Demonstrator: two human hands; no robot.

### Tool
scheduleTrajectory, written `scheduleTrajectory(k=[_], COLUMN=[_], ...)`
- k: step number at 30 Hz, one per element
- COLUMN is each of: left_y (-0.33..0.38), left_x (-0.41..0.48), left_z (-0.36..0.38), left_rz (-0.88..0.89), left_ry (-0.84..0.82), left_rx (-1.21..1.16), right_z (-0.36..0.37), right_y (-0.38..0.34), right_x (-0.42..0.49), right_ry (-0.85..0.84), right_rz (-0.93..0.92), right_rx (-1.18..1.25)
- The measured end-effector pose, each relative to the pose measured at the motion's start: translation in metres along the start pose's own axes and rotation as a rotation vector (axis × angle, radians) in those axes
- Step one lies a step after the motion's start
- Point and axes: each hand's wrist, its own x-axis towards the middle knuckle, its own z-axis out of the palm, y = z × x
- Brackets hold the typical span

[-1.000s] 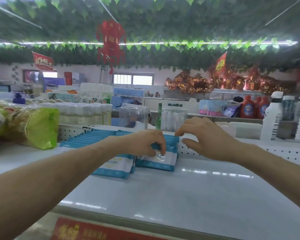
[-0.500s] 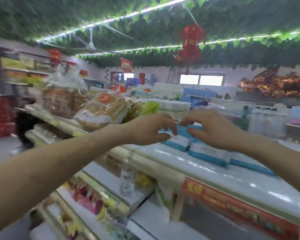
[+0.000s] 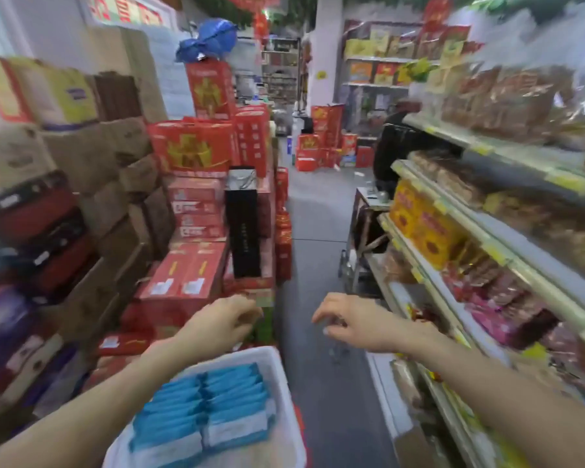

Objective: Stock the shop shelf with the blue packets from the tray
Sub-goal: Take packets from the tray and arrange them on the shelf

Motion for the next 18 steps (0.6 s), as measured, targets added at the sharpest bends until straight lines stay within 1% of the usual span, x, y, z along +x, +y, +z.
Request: scheduleTrajectory(k=[3, 5, 9, 11, 13, 15, 18], left_y=[-0.076, -0.107, -0.144, -0.153, -0.157, -0.155, -0.149], left_x=[-0.071, -0.109, -0.163, -0.177, -0.183, -0.181, -0.176], left_z=[0.038, 0.059, 0.093, 0.104, 0.110, 0.112, 0.116], left_rz=[-0.182, -0.234, -0.216, -0.164, -0.109, -0.072, -0.068], left_ry=[-0.084, -0.138, -0.261, -0.274, -0.244, -0.225, -0.311], left_rx=[-0.036, -0.027, -0.039, -0.002, 0.039, 0.063, 0.067], right_z=[0.089, 0.134, 0.191, 0.211, 0.226, 0.234, 0.243], right_y=[-0.040, -0.060, -0.088, -0.093, -0.095, -0.099, -0.105], right_x=[0.048, 0.067, 0.083, 0.084, 0.084, 0.084, 0.079], right_ry=[-0.154, -0.222, -0.341, -0.339, -0.298, -0.298, -0.345], right_rz=[-0.064, -0.094, -0.147, -0.145, -0.130, -0.126, -0.117], right_rx=[0.081, 0.100, 0.076, 0.054, 0.038, 0.032, 0.055])
